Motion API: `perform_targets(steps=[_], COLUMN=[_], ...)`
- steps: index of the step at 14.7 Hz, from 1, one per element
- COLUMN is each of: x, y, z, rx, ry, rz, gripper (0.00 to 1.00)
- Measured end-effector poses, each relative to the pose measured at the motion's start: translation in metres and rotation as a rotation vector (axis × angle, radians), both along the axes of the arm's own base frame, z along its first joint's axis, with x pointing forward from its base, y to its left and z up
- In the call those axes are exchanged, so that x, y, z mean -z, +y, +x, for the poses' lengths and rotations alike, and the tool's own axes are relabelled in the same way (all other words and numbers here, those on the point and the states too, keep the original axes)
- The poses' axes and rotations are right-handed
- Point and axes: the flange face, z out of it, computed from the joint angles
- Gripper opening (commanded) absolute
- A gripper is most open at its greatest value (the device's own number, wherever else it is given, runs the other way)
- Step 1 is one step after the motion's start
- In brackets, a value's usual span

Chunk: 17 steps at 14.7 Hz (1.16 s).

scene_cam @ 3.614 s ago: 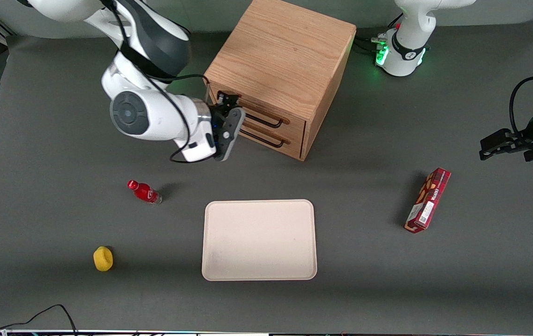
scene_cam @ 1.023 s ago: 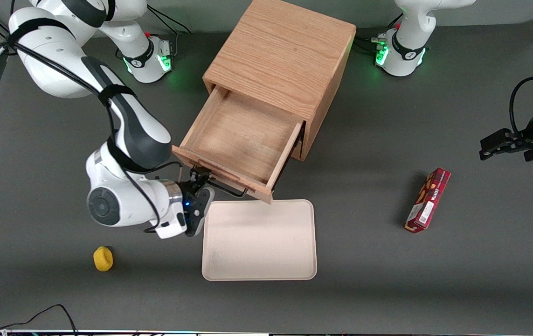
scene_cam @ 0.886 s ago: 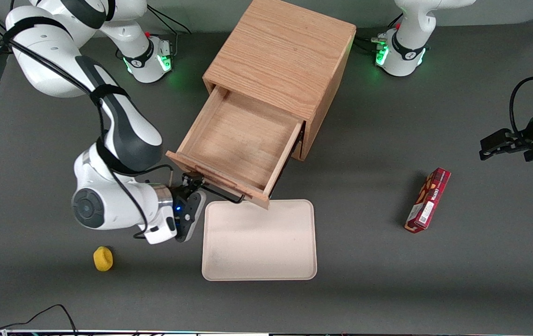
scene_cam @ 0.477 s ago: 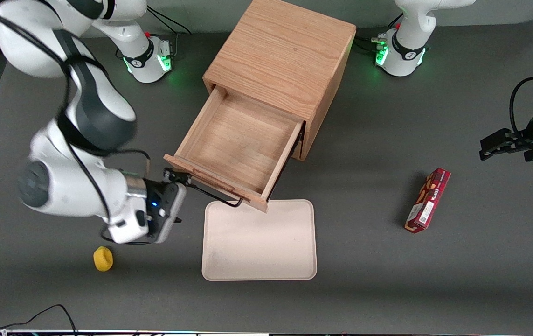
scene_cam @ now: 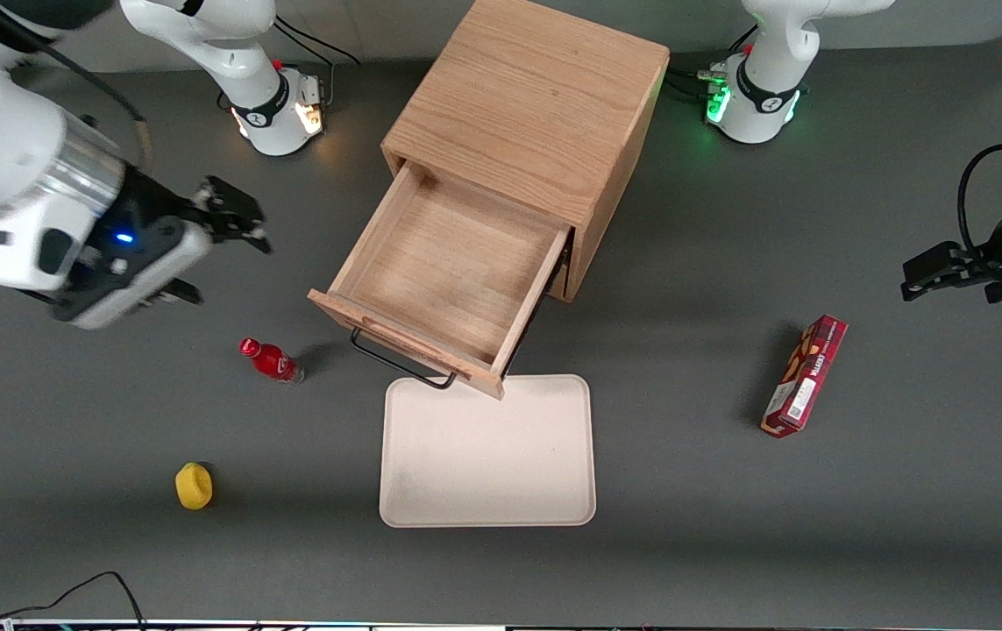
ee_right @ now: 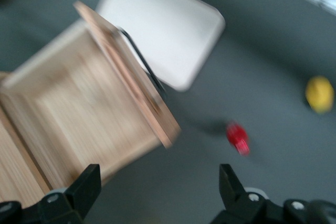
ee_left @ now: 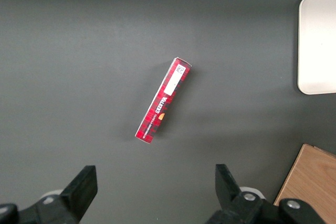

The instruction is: Open upper drawer

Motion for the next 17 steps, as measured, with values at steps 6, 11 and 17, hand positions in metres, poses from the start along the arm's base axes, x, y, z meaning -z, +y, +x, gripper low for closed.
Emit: perform_targets(steps=[6,11,17], x=[0.055,0.103,0.099], y=[-0.124,-0.13,-0.155], z=[-0.024,-0.086,-0.082], rx=[0.29,0.375,0.423], ry=[0.141,0.047,0.019], rz=[-0.152,-0.174,-0.159], gripper=[1.0,1.0,1.0])
